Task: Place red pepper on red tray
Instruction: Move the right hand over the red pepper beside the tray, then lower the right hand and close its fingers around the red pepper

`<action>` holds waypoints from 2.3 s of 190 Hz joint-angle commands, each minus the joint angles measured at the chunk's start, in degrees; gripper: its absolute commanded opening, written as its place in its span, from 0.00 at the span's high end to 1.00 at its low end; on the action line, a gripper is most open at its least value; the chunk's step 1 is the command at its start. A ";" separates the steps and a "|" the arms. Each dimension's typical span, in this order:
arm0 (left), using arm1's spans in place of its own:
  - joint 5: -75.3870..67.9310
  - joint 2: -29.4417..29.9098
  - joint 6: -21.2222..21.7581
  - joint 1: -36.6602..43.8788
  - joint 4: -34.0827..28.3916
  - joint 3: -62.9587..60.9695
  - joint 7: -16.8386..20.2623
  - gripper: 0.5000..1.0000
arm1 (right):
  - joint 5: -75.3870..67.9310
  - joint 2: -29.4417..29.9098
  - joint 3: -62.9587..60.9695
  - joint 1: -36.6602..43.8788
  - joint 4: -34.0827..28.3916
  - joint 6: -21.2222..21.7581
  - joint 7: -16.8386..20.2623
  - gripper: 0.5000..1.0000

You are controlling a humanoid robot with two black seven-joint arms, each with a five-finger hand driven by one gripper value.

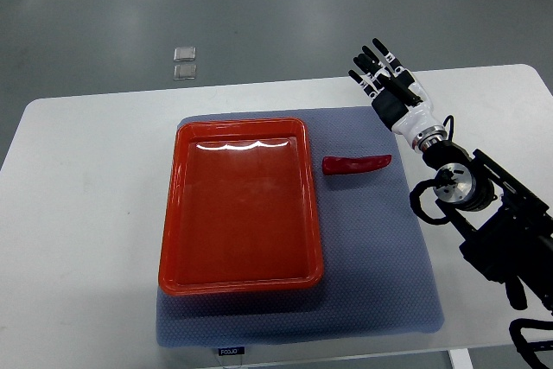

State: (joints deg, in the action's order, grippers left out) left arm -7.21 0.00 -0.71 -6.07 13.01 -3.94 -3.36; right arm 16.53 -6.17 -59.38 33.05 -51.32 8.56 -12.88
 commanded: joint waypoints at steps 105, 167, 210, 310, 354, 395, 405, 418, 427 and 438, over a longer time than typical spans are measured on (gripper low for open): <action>0.00 0.00 0.01 -0.09 -0.53 0.07 0.02 0.00 | 23.99 -19.41 75.28 40.33 -7.13 -0.38 6.11 0.17; 0.00 0.00 0.01 -0.09 -0.36 0.16 0.02 0.00 | 26.45 -18.35 76.96 42.01 -7.65 -0.56 8.31 0.18; 0.00 0.00 0.01 0.00 -0.53 0.16 0.02 0.00 | 26.45 -18.00 76.96 40.78 -7.83 -1.97 8.40 0.19; 0.00 0.00 0.01 0.09 -0.62 0.16 0.02 0.00 | 27.15 -17.30 77.31 38.76 -7.74 -5.13 9.19 0.40; 0.00 0.00 0.01 0.09 -0.71 0.07 0.02 0.00 | 28.03 -16.51 77.31 37.35 -7.13 -5.66 9.28 0.41; 0.00 0.00 0.01 0.09 -0.71 0.07 0.02 0.00 | 28.30 -16.33 78.28 37.26 -6.86 -6.27 9.28 0.47; 0.00 0.00 0.01 0.09 -0.71 0.07 0.02 0.00 | 28.65 -16.33 78.37 37.09 -6.86 -6.54 9.28 0.49; 0.00 0.00 0.09 0.09 -0.71 0.07 0.02 0.00 | 29.96 -16.33 78.89 36.56 -6.78 -7.06 9.28 0.58; 0.00 0.00 0.01 0.09 -0.71 0.07 0.02 0.00 | 30.58 -16.24 79.16 36.38 -6.51 -7.41 9.19 0.62; 0.00 0.00 0.01 0.09 -0.71 0.07 0.02 0.00 | 30.93 -15.89 79.16 36.21 -6.42 -7.85 9.19 0.69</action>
State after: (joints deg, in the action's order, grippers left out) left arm -7.20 0.00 -0.71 -5.97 12.30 -3.87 -3.33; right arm 46.53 -22.44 19.50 69.59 -57.98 1.41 -3.60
